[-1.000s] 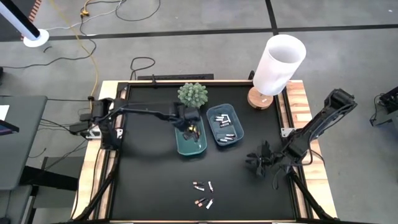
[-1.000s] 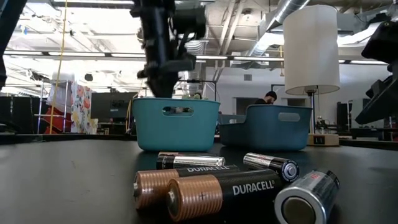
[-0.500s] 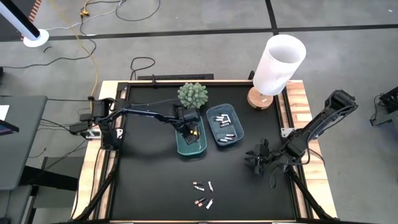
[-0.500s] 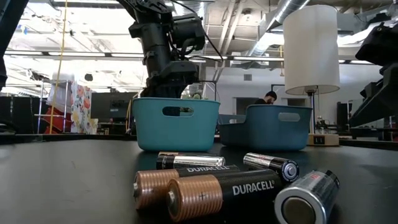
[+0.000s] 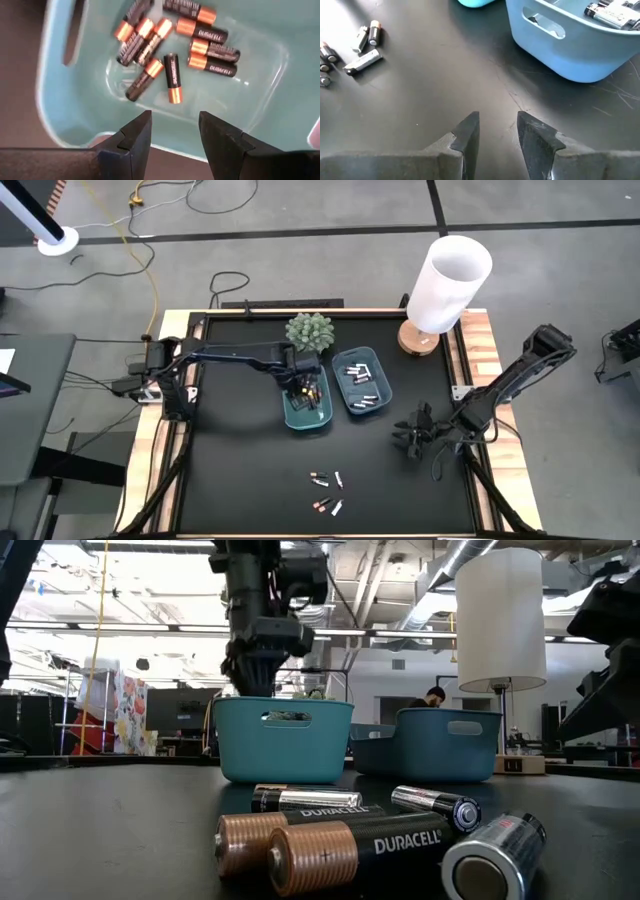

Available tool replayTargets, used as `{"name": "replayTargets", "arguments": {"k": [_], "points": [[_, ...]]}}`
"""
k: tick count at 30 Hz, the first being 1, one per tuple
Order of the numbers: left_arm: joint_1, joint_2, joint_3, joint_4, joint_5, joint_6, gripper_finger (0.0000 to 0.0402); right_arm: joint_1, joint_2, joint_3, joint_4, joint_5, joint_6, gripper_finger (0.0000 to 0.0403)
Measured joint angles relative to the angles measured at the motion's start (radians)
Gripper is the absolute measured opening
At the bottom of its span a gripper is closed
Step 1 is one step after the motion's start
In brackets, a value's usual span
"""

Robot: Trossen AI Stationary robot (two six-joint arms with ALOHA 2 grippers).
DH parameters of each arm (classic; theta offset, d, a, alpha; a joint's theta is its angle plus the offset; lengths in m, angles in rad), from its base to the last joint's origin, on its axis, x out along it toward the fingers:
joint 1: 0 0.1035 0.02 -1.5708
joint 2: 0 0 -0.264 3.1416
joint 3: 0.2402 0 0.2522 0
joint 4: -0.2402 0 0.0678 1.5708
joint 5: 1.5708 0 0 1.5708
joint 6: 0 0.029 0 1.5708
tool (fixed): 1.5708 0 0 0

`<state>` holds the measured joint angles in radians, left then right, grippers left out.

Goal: Sort batteries
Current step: Put the white battery into the blue bin

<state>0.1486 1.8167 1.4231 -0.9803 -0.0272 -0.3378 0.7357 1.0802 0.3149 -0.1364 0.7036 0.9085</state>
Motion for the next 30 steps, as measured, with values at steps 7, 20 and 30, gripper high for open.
{"name": "replayTargets", "arguments": {"k": [7, 20, 30], "points": [[-0.111, -0.120, -0.051, 0.001, -0.110, 0.025, 0.0159, -0.013, 0.000, 0.000, 0.003, -0.001, 0.061, 0.0150], [-0.279, -0.756, -0.861, 0.653, -0.330, -0.039, 0.0160, -0.048, 0.000, 0.000, 0.040, 0.002, 0.067, 0.0150], [-0.167, -1.117, -1.262, 0.858, -0.352, 0.065, 0.0161, -0.143, 0.000, 0.000, 0.099, 0.002, 0.050, 0.0150]]}}
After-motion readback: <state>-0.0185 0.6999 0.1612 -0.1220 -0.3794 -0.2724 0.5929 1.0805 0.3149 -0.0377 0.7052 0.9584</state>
